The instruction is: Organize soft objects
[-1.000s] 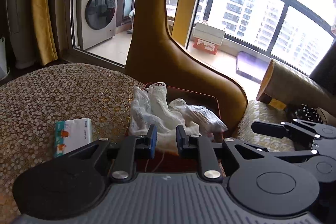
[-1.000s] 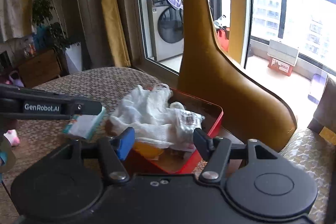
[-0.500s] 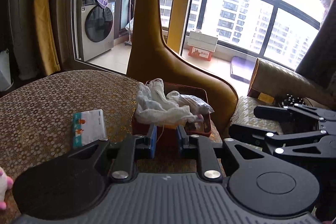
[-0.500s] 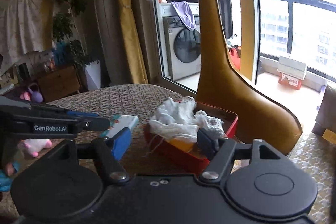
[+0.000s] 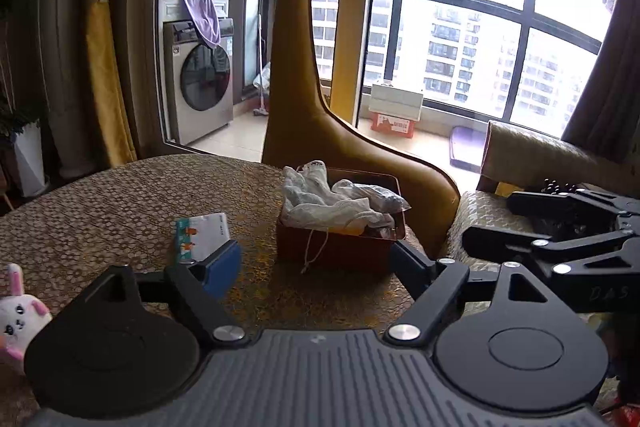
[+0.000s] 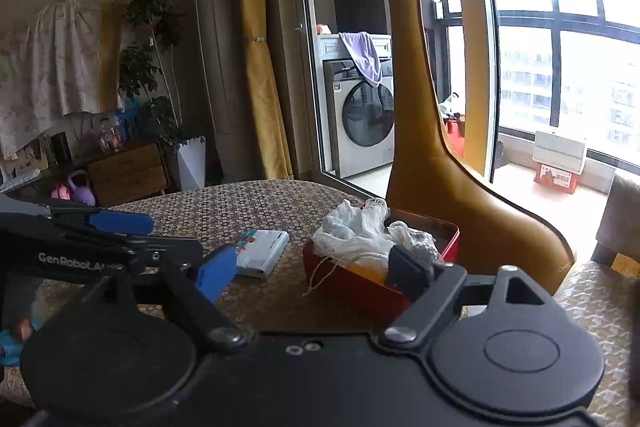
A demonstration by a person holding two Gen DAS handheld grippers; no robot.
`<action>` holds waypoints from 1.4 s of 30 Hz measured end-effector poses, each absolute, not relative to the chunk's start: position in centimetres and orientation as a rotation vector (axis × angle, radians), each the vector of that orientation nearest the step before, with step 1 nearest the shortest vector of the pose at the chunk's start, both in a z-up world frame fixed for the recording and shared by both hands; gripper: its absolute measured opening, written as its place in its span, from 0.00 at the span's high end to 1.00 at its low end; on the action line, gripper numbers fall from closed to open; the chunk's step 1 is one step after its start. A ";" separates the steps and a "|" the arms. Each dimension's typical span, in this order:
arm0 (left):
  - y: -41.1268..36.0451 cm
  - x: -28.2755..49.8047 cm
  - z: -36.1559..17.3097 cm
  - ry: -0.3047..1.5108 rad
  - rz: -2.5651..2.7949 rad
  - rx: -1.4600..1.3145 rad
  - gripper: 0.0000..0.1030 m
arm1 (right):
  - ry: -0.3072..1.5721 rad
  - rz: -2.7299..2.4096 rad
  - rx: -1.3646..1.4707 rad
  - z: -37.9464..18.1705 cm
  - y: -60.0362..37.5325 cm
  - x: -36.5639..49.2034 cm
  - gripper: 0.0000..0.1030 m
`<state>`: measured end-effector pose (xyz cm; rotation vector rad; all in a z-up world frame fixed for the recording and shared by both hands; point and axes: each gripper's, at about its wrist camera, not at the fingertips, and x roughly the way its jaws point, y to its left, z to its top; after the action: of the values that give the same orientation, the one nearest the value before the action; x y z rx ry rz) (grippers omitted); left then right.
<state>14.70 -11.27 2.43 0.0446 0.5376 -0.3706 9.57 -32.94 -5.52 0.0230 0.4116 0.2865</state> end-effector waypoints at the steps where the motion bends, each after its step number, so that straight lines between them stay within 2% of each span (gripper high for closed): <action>1: -11.1 14.4 2.4 0.534 -0.365 0.049 0.20 | 0.407 0.285 0.029 -5.5 -33.0 9.1 0.15; 5: -10.6 13.0 2.2 0.531 -0.356 0.057 0.17 | 0.386 0.285 0.032 -5.5 -33.2 7.9 0.10; 7: -10.4 12.4 2.1 0.532 -0.348 0.057 0.16 | 0.369 0.286 0.036 -5.5 -33.3 7.3 0.04; 9: -10.2 11.8 1.9 0.531 -0.333 0.059 0.11 | 0.364 0.289 0.040 -5.5 -33.1 6.8 0.01; 11: -10.1 11.1 1.7 0.524 -0.327 0.074 0.02 | 0.353 0.290 0.051 -5.6 -33.1 6.2 0.00; 12: -10.1 10.7 1.7 0.515 -0.324 0.081 0.01 | 0.350 0.290 0.059 -5.6 -33.2 6.0 0.00; 30: -8.7 7.8 1.7 0.474 -0.336 -0.035 0.01 | 0.338 0.269 0.109 -6.2 -33.2 3.6 0.00; 42: -8.8 6.8 1.7 0.439 -0.314 -0.013 0.01 | 0.319 0.264 0.103 -6.0 -32.6 2.9 0.00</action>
<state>6.77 -8.76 1.74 -0.0126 0.4394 -0.3142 2.85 -32.58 -5.97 0.1026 0.3188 0.2640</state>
